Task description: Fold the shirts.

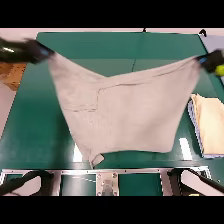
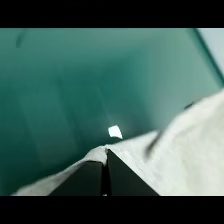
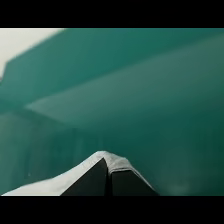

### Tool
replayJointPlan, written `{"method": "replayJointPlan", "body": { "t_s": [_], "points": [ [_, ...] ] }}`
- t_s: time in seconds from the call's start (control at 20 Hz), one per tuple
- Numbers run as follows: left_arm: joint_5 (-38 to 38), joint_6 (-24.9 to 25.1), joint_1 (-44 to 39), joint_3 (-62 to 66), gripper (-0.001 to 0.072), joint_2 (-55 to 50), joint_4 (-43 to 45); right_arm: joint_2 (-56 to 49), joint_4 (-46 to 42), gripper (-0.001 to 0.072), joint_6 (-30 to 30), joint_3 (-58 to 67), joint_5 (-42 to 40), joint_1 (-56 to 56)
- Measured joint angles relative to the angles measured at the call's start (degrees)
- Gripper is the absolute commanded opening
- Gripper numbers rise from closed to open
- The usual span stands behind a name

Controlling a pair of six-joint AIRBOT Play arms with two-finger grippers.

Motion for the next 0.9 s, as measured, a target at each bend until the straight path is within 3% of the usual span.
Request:
{"method": "replayJointPlan", "body": {
  "t_s": [0.25,0.45,0.7,0.9],
  "points": [
    [6.6,2.0,-2.4,6.7,0.0021,-22.1,-2.1,-24.1,1.7,0.0011,-1.8,8.1,-3.9,3.7],
    [11.3,1.4,-2.8,16.0,0.0021,-30.2,-2.6,-36.9,4.2,0.0011,-1.7,21.4,-3.2,4.5],
    [12.1,-1.3,-2.9,20.2,0.0021,-33.0,1.9,-42.7,3.1,0.0010,-0.3,29.8,-0.8,4.5],
    [5.0,-5.1,-2.9,20.8,0.0021,-33.5,11.0,-43.7,-5.2,0.0009,1.7,31.3,6.3,2.7]
  ]
}}
